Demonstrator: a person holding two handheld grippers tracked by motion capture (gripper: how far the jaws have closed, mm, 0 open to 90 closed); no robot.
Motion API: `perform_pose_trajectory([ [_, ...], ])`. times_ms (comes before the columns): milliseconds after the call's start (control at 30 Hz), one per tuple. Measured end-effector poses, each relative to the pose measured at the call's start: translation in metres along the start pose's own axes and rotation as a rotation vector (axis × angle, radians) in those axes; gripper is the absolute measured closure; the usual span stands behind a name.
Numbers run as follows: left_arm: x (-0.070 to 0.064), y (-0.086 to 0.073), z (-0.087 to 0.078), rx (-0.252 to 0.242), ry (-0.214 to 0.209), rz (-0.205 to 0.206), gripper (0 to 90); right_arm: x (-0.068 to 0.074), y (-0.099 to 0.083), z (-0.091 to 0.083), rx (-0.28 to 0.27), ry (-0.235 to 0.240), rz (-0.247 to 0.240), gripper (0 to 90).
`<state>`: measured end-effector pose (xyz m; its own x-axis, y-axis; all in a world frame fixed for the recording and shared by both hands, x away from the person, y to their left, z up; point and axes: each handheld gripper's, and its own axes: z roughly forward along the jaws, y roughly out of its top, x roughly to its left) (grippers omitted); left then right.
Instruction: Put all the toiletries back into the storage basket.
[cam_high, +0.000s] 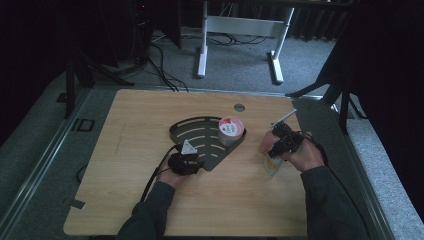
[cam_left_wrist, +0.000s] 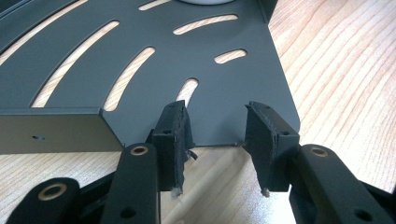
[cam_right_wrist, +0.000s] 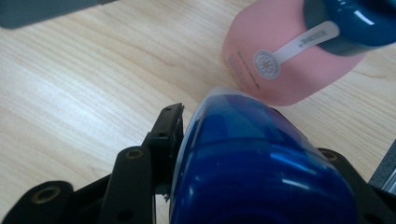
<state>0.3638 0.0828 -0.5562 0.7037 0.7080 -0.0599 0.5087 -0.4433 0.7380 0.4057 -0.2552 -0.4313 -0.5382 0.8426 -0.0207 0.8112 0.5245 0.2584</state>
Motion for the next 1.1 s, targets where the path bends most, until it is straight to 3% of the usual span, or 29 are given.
perform_pose_trajectory([
  [200,0.0,0.0,0.0,0.001,0.001,-0.001,58.1,0.0,0.003,0.0,0.032,0.011,-0.026,54.3],
  [400,0.0,0.0,0.0,0.0,0.0,-0.002,58.1,0.004,0.003,0.0,0.027,0.02,-0.05,54.9],
  [567,0.0,0.0,0.0,0.001,0.003,-0.001,58.1,0.012,0.005,0.0,0.027,0.023,-0.08,55.1],
  [700,0.0,0.0,0.0,0.0,0.002,-0.001,58.0,0.026,0.01,0.001,0.027,0.024,-0.119,55.3],
  [1100,0.0,0.0,0.0,0.0,0.001,-0.001,58.0,0.051,0.027,-0.003,-0.002,0.049,-0.169,55.5],
])
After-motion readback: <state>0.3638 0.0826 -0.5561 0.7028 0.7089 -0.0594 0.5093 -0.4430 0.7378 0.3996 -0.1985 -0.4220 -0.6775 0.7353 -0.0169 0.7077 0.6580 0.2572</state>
